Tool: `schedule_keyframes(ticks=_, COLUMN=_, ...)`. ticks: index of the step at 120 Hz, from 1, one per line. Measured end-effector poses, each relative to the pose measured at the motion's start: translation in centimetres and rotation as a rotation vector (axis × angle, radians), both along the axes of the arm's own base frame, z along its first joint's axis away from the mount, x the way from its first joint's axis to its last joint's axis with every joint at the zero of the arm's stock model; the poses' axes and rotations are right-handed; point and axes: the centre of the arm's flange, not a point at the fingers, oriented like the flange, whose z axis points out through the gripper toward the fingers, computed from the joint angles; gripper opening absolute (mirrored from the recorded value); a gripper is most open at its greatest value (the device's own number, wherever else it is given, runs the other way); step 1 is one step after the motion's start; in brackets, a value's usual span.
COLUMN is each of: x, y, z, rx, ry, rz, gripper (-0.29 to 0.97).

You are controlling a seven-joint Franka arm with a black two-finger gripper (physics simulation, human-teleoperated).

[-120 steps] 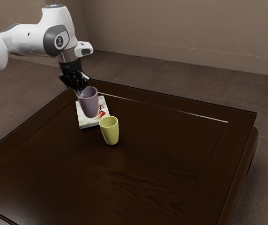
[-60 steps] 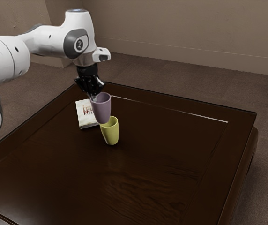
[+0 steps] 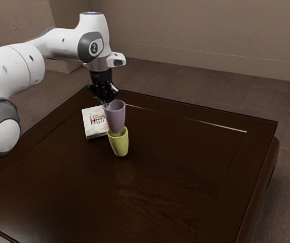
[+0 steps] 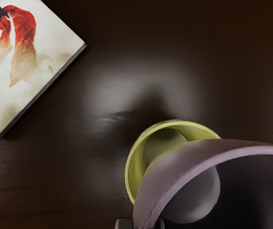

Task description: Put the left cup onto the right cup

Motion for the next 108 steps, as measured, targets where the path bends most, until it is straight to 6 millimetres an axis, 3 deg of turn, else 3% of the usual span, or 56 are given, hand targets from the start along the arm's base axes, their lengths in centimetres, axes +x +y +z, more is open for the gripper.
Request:
schedule_keyframes(ticks=46, x=0.6, y=-0.1, z=-3.0, rx=-0.008, ry=0.048, rz=-0.012, gripper=-0.10)
schedule_keyframes(ticks=72, x=0.5, y=-0.5, z=-2.1, rx=-0.040, ry=0.036, rz=-0.015, gripper=0.34)
schedule_keyframes(ticks=89, x=-0.5, y=-0.5, z=2.3, rx=-0.047, ry=-0.014, rz=-0.018, gripper=0.50)
schedule_keyframes(ticks=98, x=-2.6, y=-0.2, z=7.2, rx=-0.052, ry=-0.055, rz=-0.016, gripper=0.54)
schedule_keyframes(ticks=108, x=-7.8, y=1.3, z=13.9, rx=-0.065, ry=-0.100, rz=0.006, gripper=0.58)
